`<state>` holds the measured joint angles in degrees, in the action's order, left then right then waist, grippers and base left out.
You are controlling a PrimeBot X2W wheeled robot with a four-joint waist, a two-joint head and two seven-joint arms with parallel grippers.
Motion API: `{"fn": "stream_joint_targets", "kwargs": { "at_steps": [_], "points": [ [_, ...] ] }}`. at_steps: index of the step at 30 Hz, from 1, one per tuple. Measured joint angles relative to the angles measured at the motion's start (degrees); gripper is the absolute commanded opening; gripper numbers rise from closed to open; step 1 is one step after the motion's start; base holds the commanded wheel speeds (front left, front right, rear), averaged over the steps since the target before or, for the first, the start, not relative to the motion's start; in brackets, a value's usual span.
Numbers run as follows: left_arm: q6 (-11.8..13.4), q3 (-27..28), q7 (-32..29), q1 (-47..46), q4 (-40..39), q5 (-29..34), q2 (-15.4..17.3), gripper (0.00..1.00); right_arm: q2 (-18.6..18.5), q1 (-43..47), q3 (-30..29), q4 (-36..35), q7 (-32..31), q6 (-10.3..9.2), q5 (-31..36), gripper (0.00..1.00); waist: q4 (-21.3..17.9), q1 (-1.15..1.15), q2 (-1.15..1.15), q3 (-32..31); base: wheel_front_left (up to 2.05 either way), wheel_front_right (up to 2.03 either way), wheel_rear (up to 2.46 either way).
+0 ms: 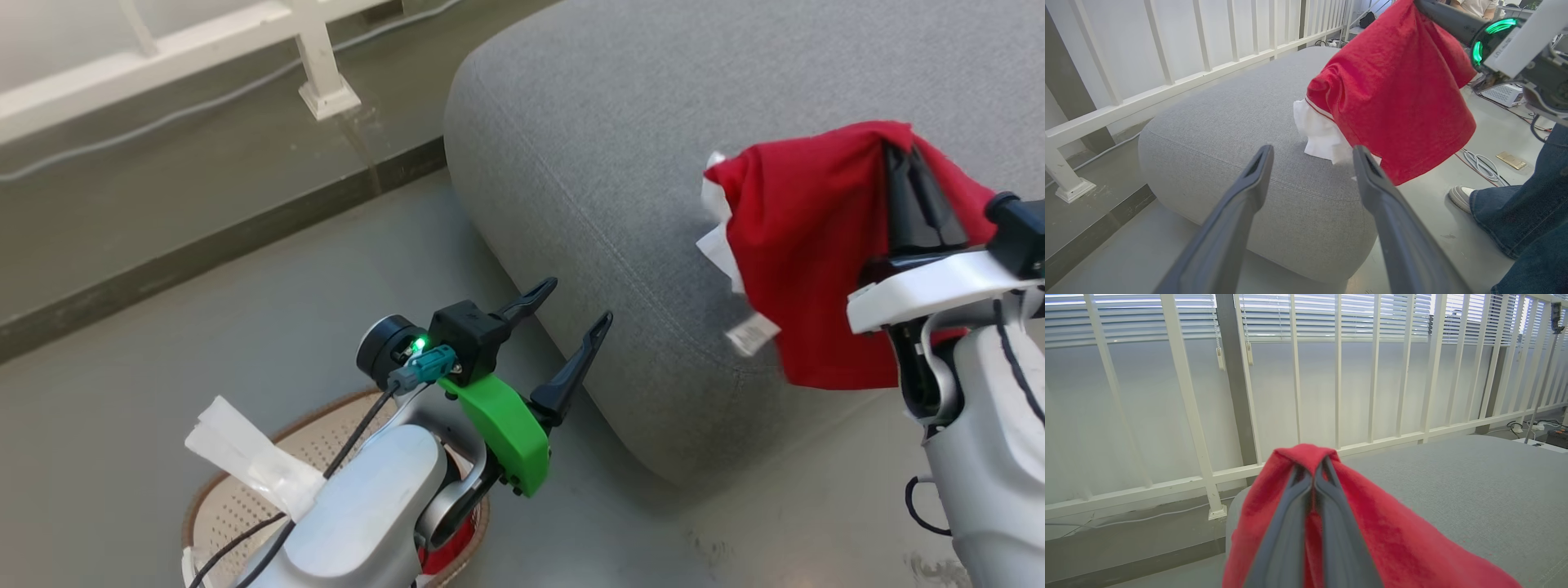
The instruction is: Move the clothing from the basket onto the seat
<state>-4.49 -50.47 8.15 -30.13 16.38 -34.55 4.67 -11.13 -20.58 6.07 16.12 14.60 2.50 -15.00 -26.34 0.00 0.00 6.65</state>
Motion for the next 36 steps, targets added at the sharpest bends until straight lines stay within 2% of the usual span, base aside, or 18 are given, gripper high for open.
{"fn": "stream_joint_targets", "kwargs": {
  "at_steps": [5,12,23,30,35,36],
  "points": [
    [0.5,0.0,-1.1,0.0,-0.7,0.1,0.2,1.0,0.0,-1.1,-2.3,0.2,0.0,-0.05,-1.3,0.0,0.4,0.0,0.0,2.2,0.0,0.0,0.0],
    [1.5,0.1,-2.9,-0.5,-2.8,1.1,1.6,1.0,-0.6,-10.4,-4.4,1.1,0.0,-0.09,-2.2,0.0,1.8,0.0,0.0,6.9,0.0,0.0,0.0],
    [2.5,0.2,-5.9,-3.6,-6.9,1.6,2.3,1.0,-6.7,-27.9,-6.4,5.4,-1.3,-0.08,-1.9,0.0,6.2,0.0,0.0,14.9,0.0,0.0,0.0],
    [2.5,0.2,-7.2,-6.6,-10.4,3.7,2.4,1.0,-11.5,-35.3,-8.1,8.6,-4.2,-0.09,-1.6,0.0,10.3,0.01,0.0,20.0,0.0,0.0,0.0],
    [3.0,0.4,-8.1,-8.4,-12.7,4.5,3.4,1.0,-13.7,-39.9,-10.0,10.2,-4.9,-0.19,-1.6,0.0,13.0,0.01,0.0,24.0,0.0,0.0,0.0],
    [3.0,0.5,-8.2,-8.8,-13.2,4.6,3.7,1.0,-14.2,-40.6,-10.4,10.6,-5.2,-0.68,-1.6,0.0,13.5,0.01,0.0,24.9,0.0,0.0,0.0]
  ]
}}
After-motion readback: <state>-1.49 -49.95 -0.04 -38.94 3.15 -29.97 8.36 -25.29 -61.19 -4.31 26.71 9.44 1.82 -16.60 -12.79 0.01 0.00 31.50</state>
